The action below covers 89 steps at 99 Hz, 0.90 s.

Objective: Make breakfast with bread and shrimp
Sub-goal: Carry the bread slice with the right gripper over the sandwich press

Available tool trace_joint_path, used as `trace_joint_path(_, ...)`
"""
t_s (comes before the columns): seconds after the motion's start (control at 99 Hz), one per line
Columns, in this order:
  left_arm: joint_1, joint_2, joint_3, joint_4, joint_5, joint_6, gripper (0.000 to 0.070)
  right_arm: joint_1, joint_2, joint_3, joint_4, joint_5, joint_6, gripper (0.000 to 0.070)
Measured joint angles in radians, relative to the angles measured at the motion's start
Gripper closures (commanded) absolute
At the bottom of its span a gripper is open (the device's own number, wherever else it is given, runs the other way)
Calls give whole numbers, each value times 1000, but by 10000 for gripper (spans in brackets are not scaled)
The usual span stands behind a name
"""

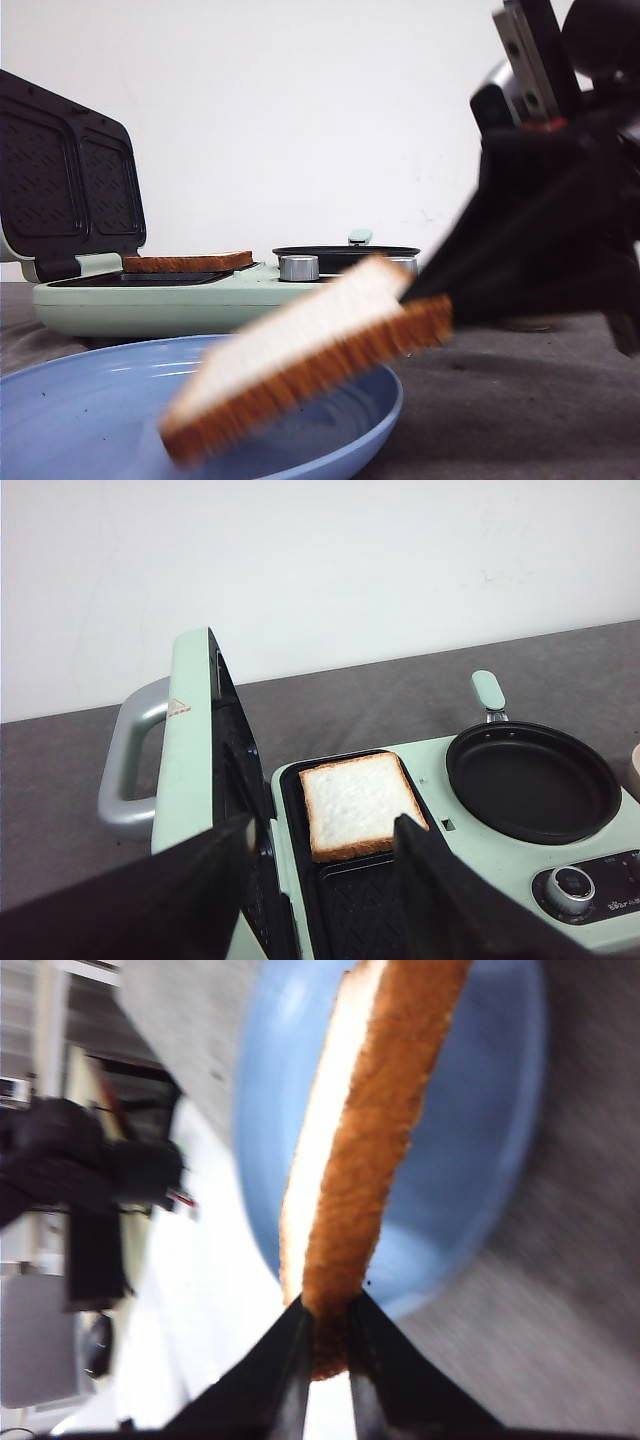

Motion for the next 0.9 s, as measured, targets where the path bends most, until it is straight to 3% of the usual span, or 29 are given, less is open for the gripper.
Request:
trace_joint_path(0.192,0,-10,0,0,0,0,468,0,0,0,231,4,133,693)
trace_joint_path(0.283,0,-13,0,0,0,0,468,0,0,18,273,26,186,693)
trace_joint_path(0.545,0,-15,0,3,0,0,468,0,60,165,278,53,234,694)
trace_joint_path(0.899,0,-15,0,25,0,-4,468,33,306,509,216,121,245,694)
